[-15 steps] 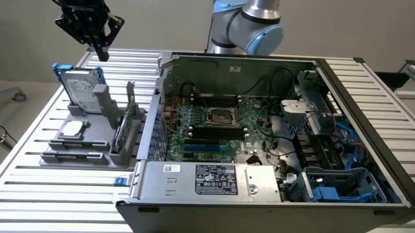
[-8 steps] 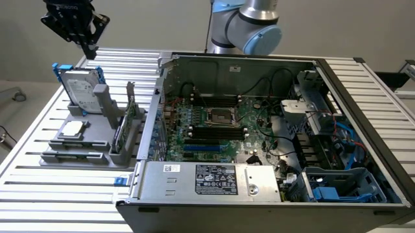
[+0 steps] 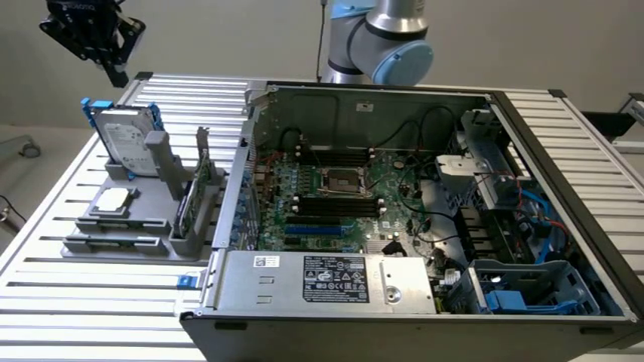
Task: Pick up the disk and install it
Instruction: 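Reach for the disk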
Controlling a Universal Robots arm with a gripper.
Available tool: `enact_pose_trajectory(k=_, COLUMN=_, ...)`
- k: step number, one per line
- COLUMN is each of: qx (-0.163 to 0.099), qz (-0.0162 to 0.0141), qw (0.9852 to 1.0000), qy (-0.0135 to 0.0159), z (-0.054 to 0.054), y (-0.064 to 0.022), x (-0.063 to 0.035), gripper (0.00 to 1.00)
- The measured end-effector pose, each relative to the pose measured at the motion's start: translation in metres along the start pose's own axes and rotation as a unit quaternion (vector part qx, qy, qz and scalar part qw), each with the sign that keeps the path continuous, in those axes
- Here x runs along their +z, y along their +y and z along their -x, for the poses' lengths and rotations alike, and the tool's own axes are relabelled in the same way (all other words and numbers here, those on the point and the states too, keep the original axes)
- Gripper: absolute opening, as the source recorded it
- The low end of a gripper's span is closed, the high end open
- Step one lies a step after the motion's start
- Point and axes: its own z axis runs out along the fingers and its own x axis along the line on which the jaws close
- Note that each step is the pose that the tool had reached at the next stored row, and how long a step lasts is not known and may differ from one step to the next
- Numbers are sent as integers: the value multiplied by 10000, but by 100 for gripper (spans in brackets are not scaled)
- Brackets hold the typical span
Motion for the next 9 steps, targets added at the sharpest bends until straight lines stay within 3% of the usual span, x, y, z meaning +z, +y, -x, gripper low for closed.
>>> enact_pose_trajectory(k=9, qx=0, qz=0, qw=10000, qy=5, z=-378, y=96, x=16, gripper=11)
